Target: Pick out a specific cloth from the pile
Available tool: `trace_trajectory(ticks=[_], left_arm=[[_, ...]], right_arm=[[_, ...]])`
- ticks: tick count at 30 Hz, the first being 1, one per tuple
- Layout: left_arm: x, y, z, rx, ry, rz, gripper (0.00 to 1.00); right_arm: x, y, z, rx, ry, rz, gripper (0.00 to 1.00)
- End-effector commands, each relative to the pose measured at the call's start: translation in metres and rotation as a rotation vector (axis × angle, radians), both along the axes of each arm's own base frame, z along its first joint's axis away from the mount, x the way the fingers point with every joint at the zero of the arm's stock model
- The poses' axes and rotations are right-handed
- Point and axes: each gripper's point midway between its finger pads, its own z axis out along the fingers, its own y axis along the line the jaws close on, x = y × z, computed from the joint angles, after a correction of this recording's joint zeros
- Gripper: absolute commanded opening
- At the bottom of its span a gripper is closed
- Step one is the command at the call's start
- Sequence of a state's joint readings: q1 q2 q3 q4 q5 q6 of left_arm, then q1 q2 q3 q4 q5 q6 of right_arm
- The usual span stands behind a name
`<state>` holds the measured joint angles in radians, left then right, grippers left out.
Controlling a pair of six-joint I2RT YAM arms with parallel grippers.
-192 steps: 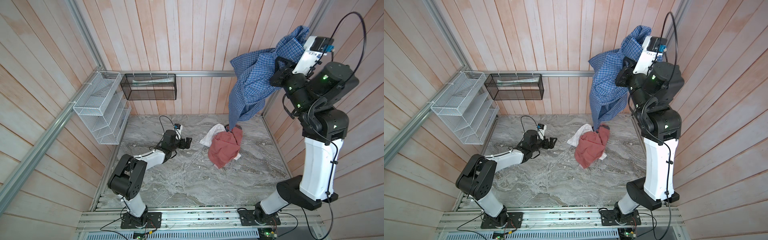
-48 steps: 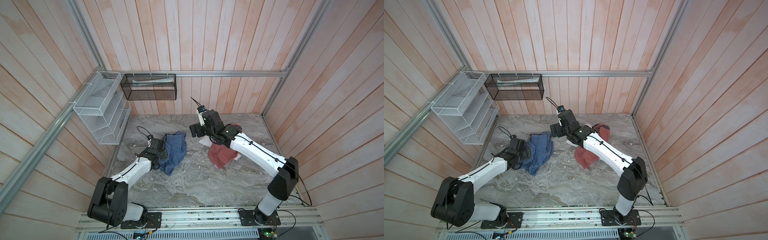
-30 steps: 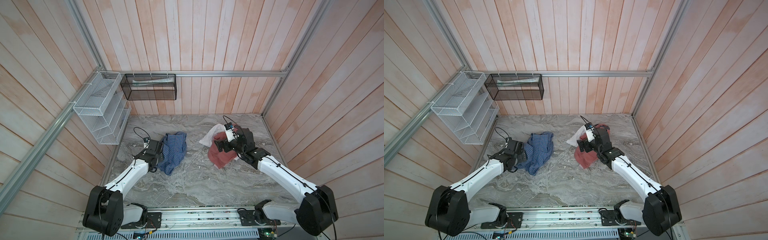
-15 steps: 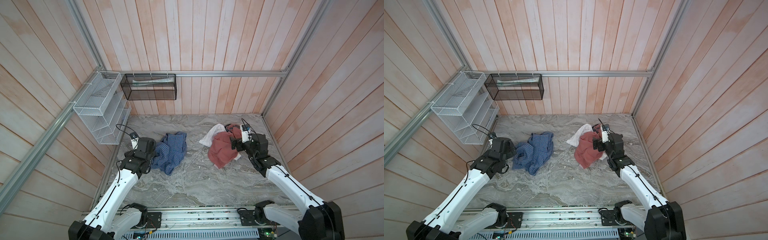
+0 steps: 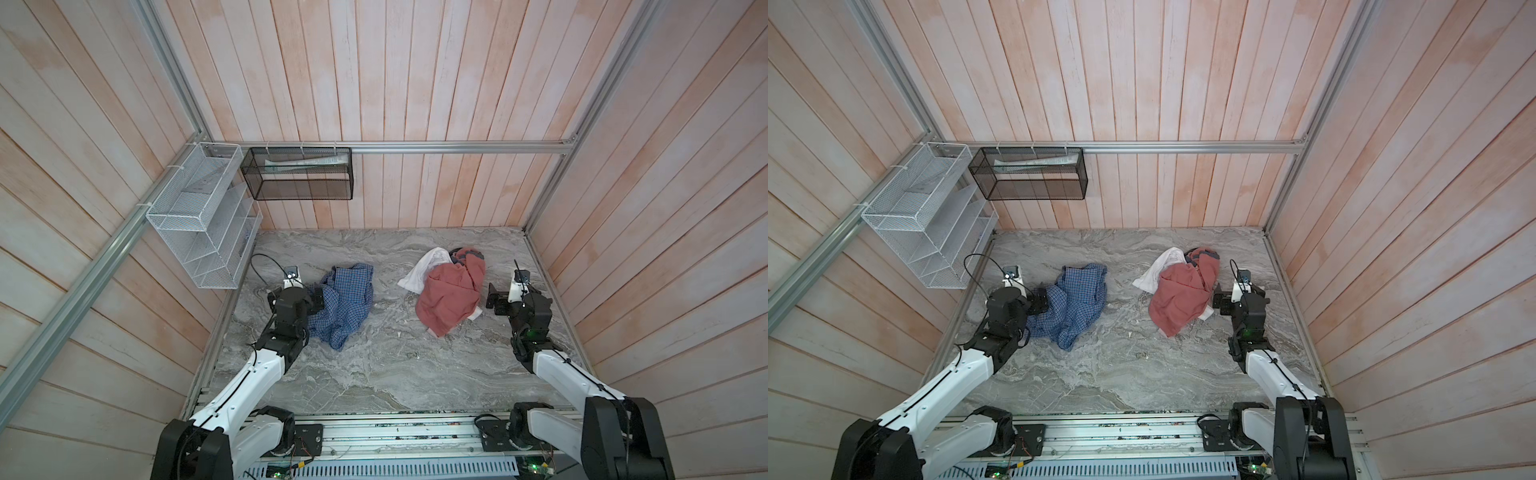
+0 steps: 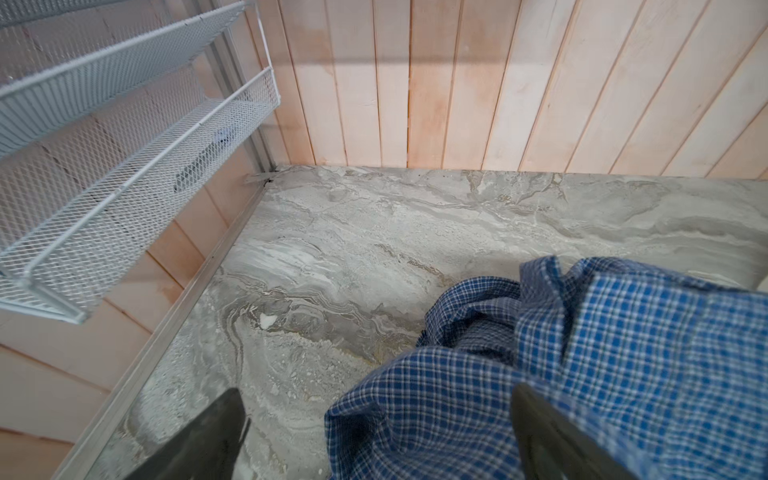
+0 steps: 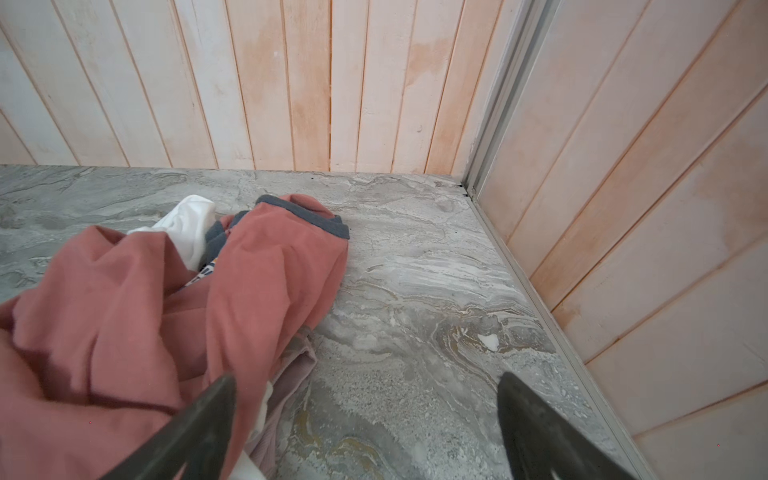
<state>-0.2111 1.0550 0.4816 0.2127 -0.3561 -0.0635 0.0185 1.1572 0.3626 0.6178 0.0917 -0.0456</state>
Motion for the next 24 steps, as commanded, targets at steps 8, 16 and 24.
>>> trace_trajectory(ticks=[8, 16, 24], left_arm=[[0.016, 0.023, -0.010, -0.036, -0.278, -0.085, 1.00], [0.030, 0.026, -0.044, -0.048, -0.252, -0.084, 1.00], [0.036, 0.030, -0.049, -0.059, -0.207, -0.061, 1.00]], right_arm=[[0.001, -0.007, -0.008, 0.041, -0.156, -0.028, 0.98], [0.001, -0.004, -0.018, 0.047, -0.168, -0.006, 0.97], [0.008, -0.004, -0.032, 0.055, -0.153, 0.004, 0.96]])
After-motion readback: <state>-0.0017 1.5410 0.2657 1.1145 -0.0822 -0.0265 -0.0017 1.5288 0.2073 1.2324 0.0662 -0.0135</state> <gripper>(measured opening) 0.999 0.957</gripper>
